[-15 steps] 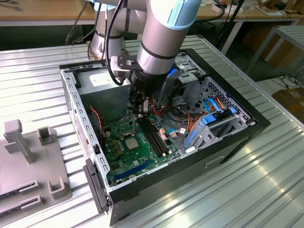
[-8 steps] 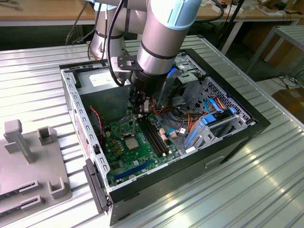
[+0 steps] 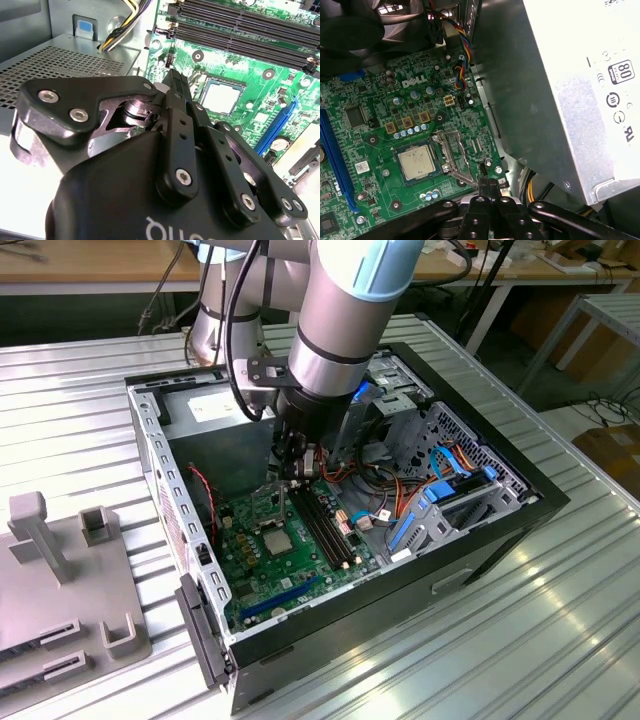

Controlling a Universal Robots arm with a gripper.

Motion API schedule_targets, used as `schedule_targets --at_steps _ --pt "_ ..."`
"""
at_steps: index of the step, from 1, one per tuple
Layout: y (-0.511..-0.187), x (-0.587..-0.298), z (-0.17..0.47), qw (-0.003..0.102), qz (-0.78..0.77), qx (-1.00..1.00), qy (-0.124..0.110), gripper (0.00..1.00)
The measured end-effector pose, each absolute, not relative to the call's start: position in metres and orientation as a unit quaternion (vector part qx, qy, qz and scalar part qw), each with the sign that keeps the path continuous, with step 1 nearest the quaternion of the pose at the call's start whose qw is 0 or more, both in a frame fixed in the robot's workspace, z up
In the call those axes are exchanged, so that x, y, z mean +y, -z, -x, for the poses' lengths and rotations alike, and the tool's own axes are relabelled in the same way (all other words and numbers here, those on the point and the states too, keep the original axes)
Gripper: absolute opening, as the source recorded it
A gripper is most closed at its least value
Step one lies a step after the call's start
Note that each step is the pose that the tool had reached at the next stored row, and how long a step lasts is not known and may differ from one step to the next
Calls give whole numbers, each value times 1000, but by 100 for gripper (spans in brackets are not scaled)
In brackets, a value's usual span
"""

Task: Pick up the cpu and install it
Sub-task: 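Close the cpu cover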

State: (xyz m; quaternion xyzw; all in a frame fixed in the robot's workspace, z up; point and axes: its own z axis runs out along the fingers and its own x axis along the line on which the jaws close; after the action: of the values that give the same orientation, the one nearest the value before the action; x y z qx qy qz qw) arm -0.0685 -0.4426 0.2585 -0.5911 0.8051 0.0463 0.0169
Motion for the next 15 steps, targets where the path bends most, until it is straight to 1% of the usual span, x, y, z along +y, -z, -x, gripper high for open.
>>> schedule_targets --at_steps 15 --pt "-260 -446 68 17 591 805 -46 11"
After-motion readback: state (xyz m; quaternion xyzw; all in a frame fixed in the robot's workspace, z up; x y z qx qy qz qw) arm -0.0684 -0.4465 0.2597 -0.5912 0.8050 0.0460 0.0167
